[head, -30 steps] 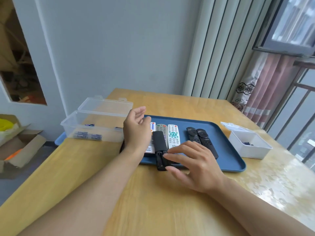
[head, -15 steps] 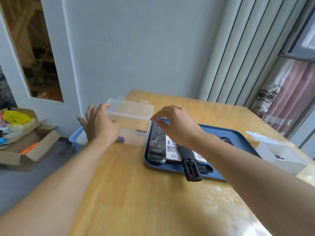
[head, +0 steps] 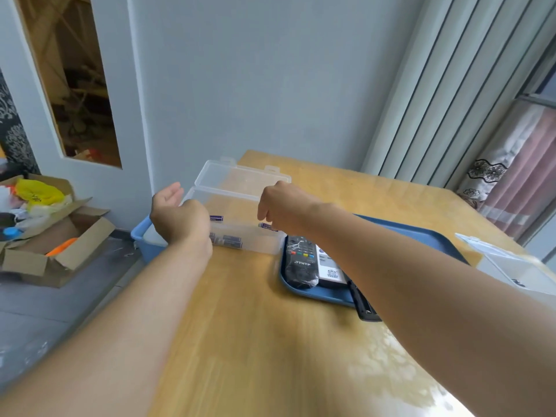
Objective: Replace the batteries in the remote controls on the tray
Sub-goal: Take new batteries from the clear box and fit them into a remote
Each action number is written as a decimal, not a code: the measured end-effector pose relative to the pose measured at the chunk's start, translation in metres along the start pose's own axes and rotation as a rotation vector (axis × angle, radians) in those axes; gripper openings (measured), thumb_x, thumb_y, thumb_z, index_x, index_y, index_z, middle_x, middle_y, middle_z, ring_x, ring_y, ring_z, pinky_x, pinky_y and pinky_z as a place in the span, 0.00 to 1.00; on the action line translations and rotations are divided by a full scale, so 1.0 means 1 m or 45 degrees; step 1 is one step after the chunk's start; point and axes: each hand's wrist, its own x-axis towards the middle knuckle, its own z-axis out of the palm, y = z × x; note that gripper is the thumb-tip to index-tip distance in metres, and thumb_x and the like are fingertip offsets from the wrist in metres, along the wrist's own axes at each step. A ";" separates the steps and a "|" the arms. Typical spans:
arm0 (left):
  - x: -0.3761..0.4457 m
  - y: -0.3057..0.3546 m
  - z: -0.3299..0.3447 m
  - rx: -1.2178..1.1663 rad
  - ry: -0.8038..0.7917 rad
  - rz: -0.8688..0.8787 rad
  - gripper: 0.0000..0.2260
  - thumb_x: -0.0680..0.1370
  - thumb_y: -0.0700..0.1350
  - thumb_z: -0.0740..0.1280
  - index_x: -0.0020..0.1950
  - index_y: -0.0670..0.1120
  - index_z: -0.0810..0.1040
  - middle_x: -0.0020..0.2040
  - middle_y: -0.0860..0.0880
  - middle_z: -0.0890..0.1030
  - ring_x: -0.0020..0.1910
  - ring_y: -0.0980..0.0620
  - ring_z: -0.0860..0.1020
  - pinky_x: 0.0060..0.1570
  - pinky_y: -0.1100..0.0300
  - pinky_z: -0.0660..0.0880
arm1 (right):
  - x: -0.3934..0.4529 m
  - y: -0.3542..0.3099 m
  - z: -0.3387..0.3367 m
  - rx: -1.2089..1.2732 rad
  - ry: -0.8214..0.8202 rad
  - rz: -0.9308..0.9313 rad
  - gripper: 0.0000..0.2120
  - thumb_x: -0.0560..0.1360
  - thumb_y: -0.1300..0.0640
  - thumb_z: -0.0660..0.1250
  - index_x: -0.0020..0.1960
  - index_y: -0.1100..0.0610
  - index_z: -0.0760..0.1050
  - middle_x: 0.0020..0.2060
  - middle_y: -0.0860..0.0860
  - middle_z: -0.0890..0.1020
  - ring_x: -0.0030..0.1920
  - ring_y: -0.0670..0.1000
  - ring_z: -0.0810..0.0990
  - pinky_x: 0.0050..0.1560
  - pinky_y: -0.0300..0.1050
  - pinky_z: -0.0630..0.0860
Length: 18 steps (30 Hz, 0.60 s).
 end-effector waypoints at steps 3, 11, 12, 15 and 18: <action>-0.001 0.001 0.000 -0.043 0.022 -0.018 0.22 0.75 0.29 0.53 0.59 0.47 0.78 0.55 0.52 0.83 0.54 0.53 0.81 0.54 0.63 0.78 | -0.001 0.000 0.005 -0.023 -0.009 -0.003 0.19 0.74 0.70 0.67 0.61 0.56 0.81 0.56 0.58 0.81 0.54 0.60 0.82 0.54 0.54 0.81; -0.003 0.004 -0.002 -0.120 0.081 -0.089 0.20 0.76 0.32 0.50 0.52 0.48 0.78 0.44 0.56 0.83 0.51 0.54 0.82 0.61 0.55 0.78 | 0.000 -0.012 0.003 -0.126 -0.099 -0.009 0.23 0.75 0.72 0.58 0.63 0.56 0.81 0.57 0.54 0.82 0.50 0.57 0.81 0.44 0.47 0.79; -0.003 0.004 -0.002 -0.122 0.083 -0.098 0.20 0.76 0.32 0.51 0.51 0.49 0.78 0.44 0.57 0.83 0.50 0.55 0.82 0.61 0.54 0.79 | -0.001 -0.013 0.001 -0.127 -0.133 -0.027 0.24 0.76 0.71 0.57 0.64 0.53 0.80 0.56 0.53 0.81 0.47 0.55 0.78 0.42 0.45 0.75; -0.001 0.005 -0.003 -0.142 0.094 -0.143 0.20 0.75 0.32 0.52 0.51 0.49 0.79 0.42 0.57 0.83 0.51 0.53 0.82 0.60 0.51 0.80 | -0.001 -0.015 -0.004 -0.177 -0.167 -0.088 0.25 0.77 0.70 0.56 0.65 0.50 0.79 0.56 0.50 0.80 0.48 0.52 0.76 0.43 0.42 0.70; 0.001 0.009 -0.003 -0.185 0.127 -0.196 0.20 0.75 0.32 0.51 0.51 0.48 0.80 0.40 0.56 0.84 0.54 0.48 0.83 0.61 0.50 0.79 | 0.003 -0.015 -0.003 -0.222 -0.191 -0.126 0.19 0.79 0.66 0.58 0.63 0.53 0.80 0.56 0.50 0.81 0.57 0.54 0.78 0.44 0.44 0.72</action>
